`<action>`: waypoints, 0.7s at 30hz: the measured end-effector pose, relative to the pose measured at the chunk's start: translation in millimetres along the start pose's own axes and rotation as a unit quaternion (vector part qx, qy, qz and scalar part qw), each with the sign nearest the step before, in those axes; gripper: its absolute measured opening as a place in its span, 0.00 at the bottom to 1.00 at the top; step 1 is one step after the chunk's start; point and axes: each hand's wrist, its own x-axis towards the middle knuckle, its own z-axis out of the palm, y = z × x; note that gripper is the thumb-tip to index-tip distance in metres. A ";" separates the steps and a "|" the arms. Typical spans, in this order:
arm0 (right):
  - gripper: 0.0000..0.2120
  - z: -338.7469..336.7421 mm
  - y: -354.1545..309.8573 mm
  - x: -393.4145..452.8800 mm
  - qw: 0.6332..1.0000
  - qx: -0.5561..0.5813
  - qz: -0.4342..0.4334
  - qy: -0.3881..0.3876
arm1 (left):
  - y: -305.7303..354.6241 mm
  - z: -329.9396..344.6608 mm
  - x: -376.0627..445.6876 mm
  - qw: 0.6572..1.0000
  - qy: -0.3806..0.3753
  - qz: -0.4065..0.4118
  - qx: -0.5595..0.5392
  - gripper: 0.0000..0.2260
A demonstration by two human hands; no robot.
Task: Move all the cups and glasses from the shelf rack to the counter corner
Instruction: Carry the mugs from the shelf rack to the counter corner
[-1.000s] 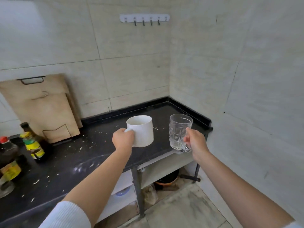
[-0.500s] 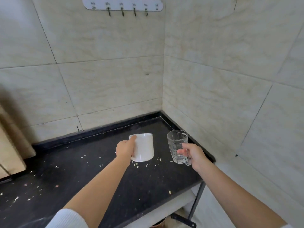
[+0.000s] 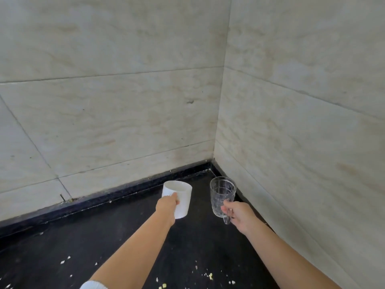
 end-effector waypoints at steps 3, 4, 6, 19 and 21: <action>0.15 14.3 -12.4 38.4 0.999 -0.035 0.010 0.002 | 5.7 19.4 34.3 0.999 0.023 -0.015 -0.035 0.20; 0.16 17.8 -14.9 49.7 0.999 -0.048 0.013 0.010 | 7.1 24.7 42.3 0.998 0.033 -0.021 -0.041 0.20; 0.18 26.7 -20.8 77.8 0.996 -0.083 0.016 0.021 | 9.4 36.1 61.8 0.997 0.054 -0.029 -0.039 0.19; 0.15 55.3 -34.1 180.6 0.989 -0.148 0.013 -0.012 | -23.1 60.0 135.1 0.999 0.006 0.048 0.012 0.09; 0.15 55.8 -33.8 182.8 0.987 -0.161 0.010 -0.012 | -24.6 57.7 138.0 0.999 0.000 0.045 0.021 0.09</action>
